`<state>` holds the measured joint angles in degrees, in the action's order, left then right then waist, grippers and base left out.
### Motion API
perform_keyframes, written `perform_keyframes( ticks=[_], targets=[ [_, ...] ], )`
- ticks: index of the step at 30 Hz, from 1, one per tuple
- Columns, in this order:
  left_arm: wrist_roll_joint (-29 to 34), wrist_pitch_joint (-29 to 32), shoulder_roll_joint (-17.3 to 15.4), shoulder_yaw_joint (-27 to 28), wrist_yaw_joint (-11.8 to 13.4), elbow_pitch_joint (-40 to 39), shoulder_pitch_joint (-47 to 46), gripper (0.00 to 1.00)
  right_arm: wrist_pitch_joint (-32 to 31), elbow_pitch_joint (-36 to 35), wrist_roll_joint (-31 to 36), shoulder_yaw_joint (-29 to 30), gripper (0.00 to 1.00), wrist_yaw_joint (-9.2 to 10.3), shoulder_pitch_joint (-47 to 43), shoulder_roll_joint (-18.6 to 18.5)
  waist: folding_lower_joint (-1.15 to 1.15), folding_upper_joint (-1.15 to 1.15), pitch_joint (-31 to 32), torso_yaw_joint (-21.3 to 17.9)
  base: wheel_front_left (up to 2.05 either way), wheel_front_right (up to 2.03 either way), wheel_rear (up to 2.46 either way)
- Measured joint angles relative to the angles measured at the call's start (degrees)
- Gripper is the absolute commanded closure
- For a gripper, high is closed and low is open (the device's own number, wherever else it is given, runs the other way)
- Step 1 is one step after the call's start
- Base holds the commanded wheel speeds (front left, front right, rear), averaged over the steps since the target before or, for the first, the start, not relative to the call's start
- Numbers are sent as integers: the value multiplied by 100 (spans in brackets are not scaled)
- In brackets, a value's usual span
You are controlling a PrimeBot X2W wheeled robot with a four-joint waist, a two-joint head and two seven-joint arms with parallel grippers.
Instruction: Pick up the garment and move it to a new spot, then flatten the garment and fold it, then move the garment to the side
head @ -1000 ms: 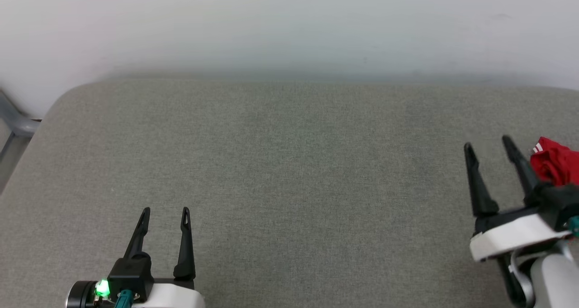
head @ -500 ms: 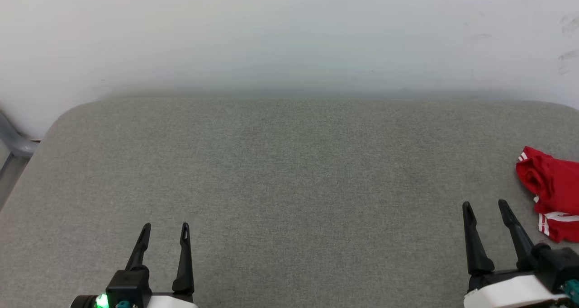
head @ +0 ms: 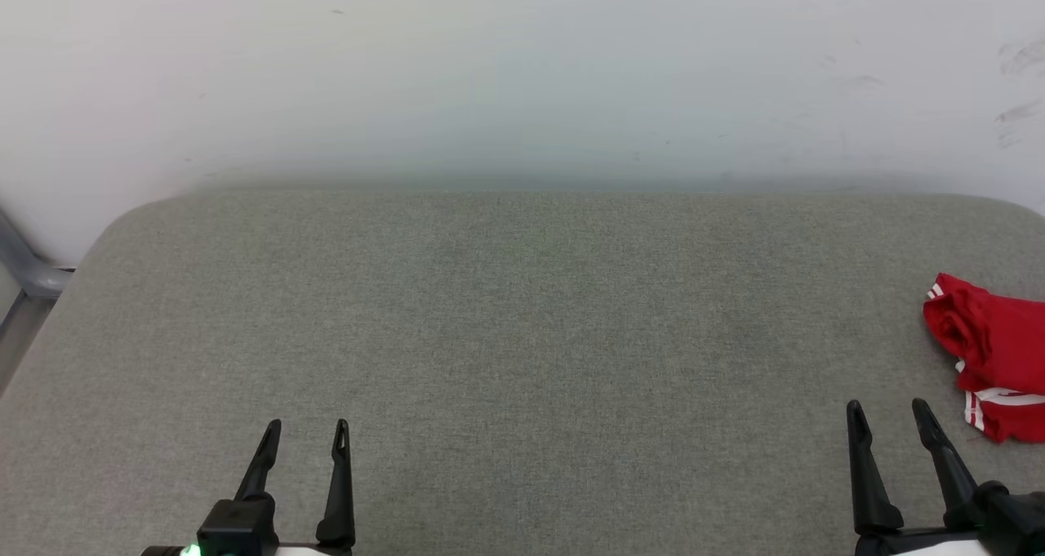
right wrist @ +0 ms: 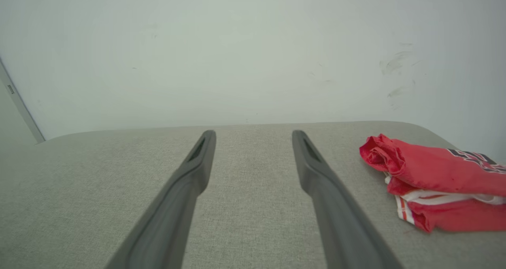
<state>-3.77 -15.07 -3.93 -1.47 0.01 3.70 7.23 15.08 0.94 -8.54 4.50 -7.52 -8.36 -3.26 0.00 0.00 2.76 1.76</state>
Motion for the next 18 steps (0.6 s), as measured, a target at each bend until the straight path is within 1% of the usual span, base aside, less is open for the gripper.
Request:
perform_keyframes(
  ticks=[7,8,14,18],
  targets=[
    [9,0,13,19,-47,29,8,0,0,-11,-26,38,0,0,-41,18,0,0,-18,15,0,0,0],
    [11,0,14,23,-51,31,7,100,0,-11,-32,40,100,1,-42,20,0,0,-22,19,0,0,0],
    [-37,58,64,14,-52,350,107,100,-25,286,-64,23,100,0,-107,24,0,0,-25,19,0,0,0],
    [-490,194,68,55,-78,416,90,100,-131,342,-501,18,100,0,-102,24,0,0,-34,12,0,0,0]
  ],
)
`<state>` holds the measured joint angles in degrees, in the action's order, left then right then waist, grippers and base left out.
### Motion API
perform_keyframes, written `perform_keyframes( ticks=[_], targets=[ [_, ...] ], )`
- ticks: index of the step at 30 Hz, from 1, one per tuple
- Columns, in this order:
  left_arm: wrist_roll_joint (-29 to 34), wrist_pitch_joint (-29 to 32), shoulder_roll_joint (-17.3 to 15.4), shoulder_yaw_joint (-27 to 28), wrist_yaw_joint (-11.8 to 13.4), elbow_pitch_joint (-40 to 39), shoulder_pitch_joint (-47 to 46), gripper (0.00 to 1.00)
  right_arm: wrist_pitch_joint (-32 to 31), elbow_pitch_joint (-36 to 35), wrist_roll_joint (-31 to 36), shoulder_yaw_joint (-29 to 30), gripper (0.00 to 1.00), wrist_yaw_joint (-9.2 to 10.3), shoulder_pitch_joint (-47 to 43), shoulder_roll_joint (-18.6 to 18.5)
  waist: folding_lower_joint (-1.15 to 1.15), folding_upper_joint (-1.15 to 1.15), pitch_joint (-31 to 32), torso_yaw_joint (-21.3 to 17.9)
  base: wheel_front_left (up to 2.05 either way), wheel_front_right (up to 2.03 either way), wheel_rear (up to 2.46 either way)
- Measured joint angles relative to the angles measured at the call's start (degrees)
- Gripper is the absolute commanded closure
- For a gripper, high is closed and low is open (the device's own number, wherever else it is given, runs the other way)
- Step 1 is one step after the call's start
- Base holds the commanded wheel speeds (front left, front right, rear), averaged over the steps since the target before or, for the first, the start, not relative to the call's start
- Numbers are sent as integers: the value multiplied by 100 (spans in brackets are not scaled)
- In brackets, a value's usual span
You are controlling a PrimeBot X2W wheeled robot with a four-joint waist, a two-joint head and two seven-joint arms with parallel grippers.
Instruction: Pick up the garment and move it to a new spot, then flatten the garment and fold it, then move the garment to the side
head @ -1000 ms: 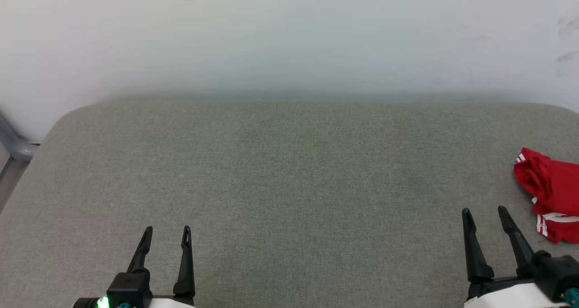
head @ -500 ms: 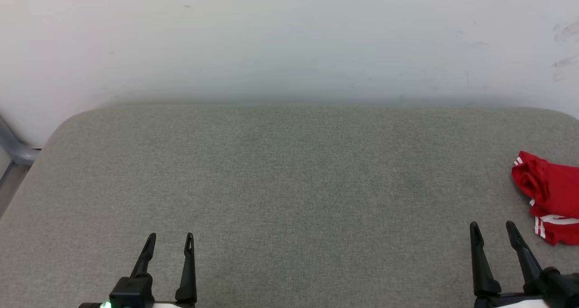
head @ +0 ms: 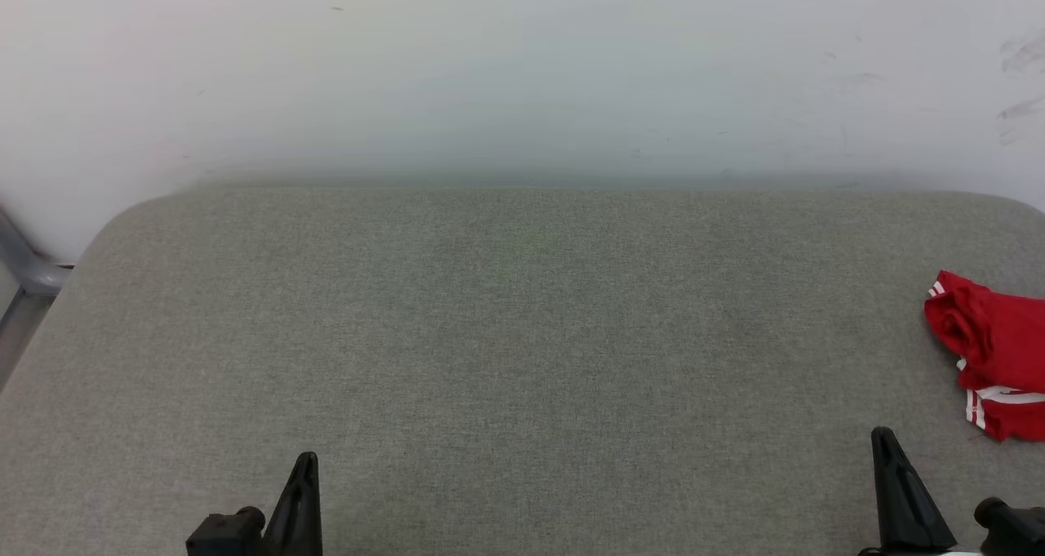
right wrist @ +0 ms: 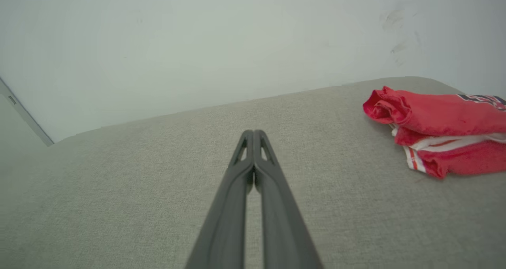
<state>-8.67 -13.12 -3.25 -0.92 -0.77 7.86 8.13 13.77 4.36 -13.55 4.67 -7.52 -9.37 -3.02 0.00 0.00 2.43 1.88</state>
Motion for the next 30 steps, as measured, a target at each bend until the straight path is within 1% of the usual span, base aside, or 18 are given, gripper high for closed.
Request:
perform_keyframes(
  ticks=[14,30],
  targets=[
    [-1563,349,5,135,-125,104,-207,100,-334,182,-1507,-2,100,0,253,-4,0,0,-30,-22,0,0,0],
    [-3058,699,14,270,-235,214,-474,100,-684,356,-2939,2,100,1,509,-15,0,0,-65,-47,0,0,0]
  ],
)
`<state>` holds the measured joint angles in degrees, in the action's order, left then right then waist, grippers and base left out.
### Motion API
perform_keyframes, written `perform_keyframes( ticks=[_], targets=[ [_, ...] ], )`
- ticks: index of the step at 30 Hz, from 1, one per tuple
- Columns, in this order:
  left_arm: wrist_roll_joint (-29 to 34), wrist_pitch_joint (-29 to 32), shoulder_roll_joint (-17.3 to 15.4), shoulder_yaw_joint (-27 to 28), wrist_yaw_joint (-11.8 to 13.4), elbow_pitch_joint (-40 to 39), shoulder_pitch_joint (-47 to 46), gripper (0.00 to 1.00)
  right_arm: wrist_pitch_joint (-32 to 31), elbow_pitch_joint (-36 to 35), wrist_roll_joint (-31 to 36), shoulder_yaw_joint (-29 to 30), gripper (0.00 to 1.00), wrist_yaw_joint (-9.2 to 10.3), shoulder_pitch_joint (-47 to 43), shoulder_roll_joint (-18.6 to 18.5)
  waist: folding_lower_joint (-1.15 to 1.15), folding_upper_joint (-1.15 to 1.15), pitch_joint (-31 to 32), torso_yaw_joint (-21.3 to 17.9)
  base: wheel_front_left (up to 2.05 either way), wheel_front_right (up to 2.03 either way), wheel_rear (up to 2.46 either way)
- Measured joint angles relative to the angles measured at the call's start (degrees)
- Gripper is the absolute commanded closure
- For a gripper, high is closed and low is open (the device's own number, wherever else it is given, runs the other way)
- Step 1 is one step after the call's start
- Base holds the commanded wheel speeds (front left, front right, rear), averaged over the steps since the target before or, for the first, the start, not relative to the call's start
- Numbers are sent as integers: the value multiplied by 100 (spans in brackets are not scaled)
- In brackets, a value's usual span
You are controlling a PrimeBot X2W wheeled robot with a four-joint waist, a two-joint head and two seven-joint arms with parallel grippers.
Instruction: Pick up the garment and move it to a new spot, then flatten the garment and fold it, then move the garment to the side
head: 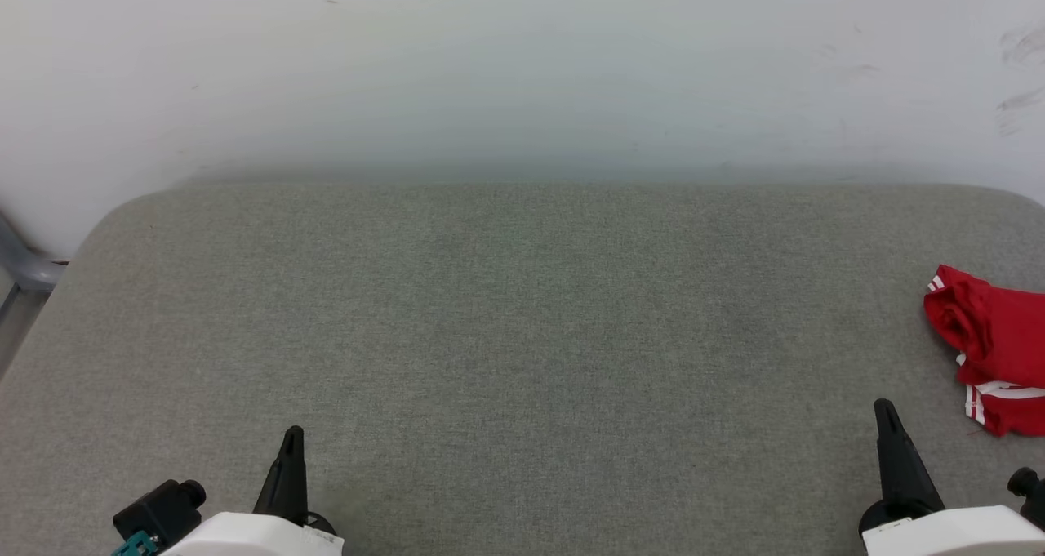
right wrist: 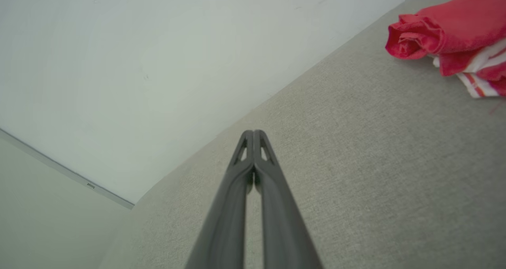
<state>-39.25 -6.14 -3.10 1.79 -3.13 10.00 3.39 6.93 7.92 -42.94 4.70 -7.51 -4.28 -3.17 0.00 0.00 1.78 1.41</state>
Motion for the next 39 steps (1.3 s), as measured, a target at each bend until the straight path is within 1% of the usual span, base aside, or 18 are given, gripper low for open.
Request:
perform_keyframes(
  ticks=[5,6,16,29,38,39],
  targets=[
    [-416,98,2,34,-41,34,-54,100,-96,42,-400,2,100,0,94,-3,0,0,-10,-7,0,0,0],
    [-659,152,4,52,-49,54,-121,100,-151,76,-615,4,100,0,115,-4,0,0,-17,-12,0,0,0],
    [-1480,350,8,121,-120,114,-268,100,-346,171,-1400,18,100,1,297,-8,0,0,-41,-29,0,0,0],
    [-2408,581,10,218,-193,182,-408,100,-580,282,-2275,36,100,1,439,-11,0,0,-70,-51,0,0,0],
    [-2887,699,11,254,-242,224,-495,100,-699,332,-2719,43,100,1,554,-12,0,0,-88,-63,0,0,0],
    [-3010,725,11,264,-244,235,-515,100,-730,346,-2832,47,100,1,565,-12,0,0,-92,-67,0,0,0]
  ],
)
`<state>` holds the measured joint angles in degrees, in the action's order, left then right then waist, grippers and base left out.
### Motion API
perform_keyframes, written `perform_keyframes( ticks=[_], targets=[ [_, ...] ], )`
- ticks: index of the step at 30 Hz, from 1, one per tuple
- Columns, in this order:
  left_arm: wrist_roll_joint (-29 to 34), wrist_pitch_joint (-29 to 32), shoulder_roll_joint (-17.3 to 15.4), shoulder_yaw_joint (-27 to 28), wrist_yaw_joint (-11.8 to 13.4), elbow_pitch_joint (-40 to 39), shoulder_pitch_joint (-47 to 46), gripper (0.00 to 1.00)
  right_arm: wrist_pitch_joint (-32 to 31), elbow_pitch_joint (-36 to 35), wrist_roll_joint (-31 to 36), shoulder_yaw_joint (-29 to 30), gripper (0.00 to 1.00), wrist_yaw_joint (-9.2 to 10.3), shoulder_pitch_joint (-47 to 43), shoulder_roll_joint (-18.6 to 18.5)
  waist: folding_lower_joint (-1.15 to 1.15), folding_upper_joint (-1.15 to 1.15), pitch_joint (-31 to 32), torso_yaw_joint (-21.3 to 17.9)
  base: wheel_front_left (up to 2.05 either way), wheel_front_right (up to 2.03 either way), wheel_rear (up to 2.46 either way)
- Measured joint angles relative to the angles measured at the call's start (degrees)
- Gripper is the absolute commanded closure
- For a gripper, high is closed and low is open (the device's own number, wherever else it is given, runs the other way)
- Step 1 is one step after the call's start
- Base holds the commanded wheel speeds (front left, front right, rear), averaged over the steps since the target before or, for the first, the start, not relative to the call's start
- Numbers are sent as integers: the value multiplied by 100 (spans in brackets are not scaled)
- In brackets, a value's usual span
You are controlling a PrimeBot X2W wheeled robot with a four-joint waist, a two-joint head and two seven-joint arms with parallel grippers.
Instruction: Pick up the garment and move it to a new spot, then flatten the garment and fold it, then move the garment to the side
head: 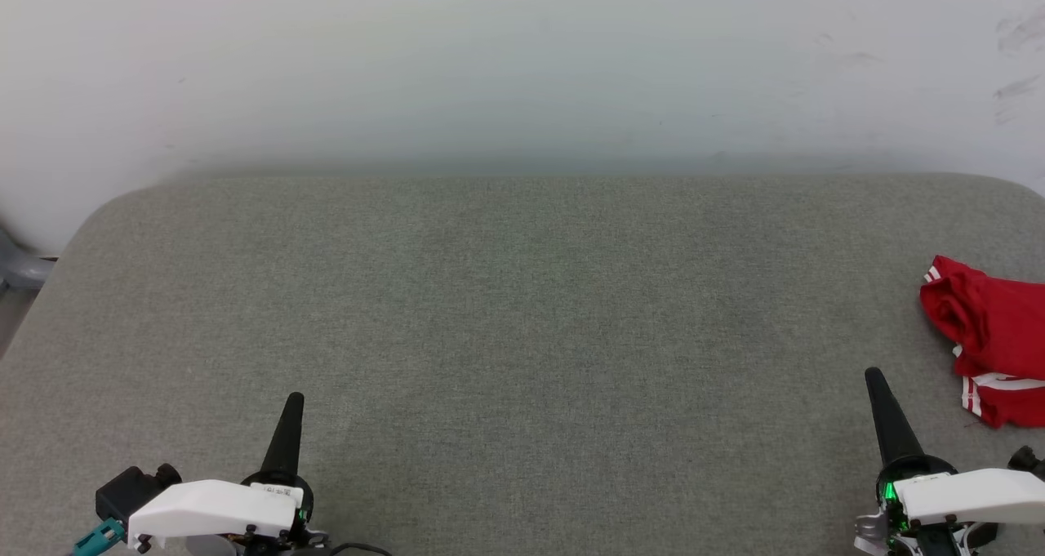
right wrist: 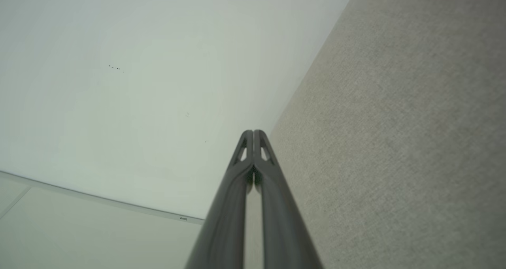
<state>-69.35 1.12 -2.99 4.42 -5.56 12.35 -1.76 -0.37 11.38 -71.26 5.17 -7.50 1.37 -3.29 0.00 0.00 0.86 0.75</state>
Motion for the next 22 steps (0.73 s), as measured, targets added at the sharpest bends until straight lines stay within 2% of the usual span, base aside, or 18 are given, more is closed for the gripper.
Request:
perform_keyframes(
  ticks=[22],
  targets=[
    [-1095,253,2,108,-85,78,-209,100,-274,126,-1022,34,100,0,218,1,0,0,-45,-32,0,0,0]
  ],
)
